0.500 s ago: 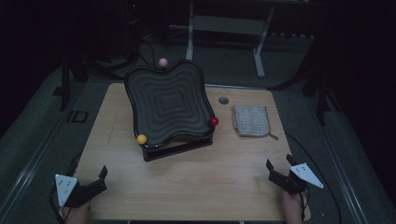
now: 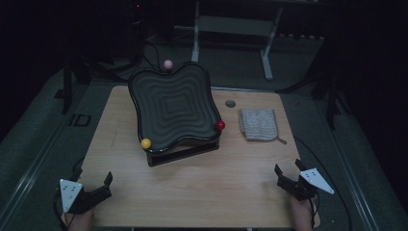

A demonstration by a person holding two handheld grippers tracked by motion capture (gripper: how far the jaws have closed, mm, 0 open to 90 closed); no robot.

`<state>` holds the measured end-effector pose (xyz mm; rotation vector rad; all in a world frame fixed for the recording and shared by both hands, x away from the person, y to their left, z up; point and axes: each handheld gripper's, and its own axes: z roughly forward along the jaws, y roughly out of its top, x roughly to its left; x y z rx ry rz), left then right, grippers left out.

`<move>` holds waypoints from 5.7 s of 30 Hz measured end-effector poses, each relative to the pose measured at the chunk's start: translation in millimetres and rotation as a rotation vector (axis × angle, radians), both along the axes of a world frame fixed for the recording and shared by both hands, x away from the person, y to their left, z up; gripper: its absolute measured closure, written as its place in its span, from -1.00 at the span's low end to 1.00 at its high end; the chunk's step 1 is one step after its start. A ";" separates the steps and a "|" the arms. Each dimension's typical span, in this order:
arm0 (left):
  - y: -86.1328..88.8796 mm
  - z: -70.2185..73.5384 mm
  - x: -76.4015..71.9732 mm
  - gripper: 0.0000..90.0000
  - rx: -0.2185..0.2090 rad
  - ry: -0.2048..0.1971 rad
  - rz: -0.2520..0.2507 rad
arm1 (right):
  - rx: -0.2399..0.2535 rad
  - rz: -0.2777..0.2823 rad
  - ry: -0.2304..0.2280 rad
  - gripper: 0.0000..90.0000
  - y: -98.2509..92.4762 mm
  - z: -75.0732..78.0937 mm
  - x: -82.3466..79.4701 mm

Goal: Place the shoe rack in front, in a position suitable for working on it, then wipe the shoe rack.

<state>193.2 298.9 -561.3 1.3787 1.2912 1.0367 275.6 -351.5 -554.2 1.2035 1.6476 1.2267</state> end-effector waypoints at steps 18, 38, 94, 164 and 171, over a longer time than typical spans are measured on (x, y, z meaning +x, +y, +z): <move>-26.2 43.4 6.2 -1.00 -0.101 0.047 -0.110 | 0.111 0.191 0.047 -0.75 34.2 39.3 13.6; -81.6 102.1 53.3 -1.00 0.035 0.041 -0.347 | 0.030 0.362 -0.078 -0.63 105.2 100.6 50.6; -125.9 75.5 77.8 0.29 0.137 0.127 -0.497 | -0.084 0.438 0.071 0.34 165.6 77.8 106.6; -160.0 70.0 30.4 0.28 0.086 0.104 -0.625 | 0.015 0.415 0.017 -0.26 89.8 112.9 60.8; -159.5 71.2 31.5 0.28 0.082 0.118 -0.631 | 0.016 0.314 0.038 -0.23 67.3 114.6 78.8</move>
